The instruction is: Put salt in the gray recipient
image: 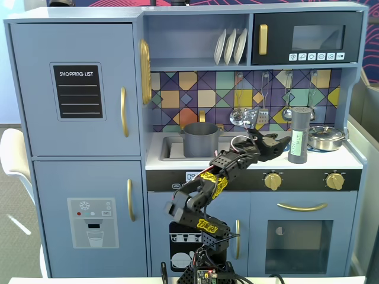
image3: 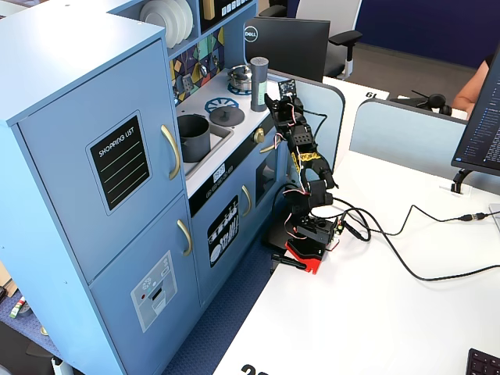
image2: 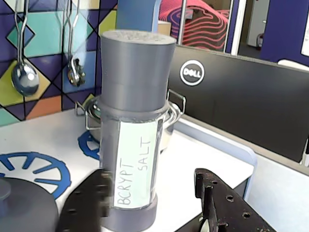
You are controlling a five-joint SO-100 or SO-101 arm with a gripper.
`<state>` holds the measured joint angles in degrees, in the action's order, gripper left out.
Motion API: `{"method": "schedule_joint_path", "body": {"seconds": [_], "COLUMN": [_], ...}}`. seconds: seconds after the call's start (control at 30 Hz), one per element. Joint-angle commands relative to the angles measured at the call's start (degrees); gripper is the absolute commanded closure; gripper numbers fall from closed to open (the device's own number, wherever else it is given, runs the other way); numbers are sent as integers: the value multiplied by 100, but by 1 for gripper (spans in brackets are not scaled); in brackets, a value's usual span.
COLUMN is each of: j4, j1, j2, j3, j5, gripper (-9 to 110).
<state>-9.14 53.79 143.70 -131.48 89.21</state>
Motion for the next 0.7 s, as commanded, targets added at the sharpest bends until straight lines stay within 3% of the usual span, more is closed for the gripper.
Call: {"method": "schedule_joint_path", "body": {"seconds": [0.0,0.23,0.67], "j4": [606,1090,1696], "j1": [105,158,-18], "j2": [-475,-1547,-3437], "j3": [501,1090,2443], "j5": [-387,-589,-765], "gripper": [72,61,57]}}
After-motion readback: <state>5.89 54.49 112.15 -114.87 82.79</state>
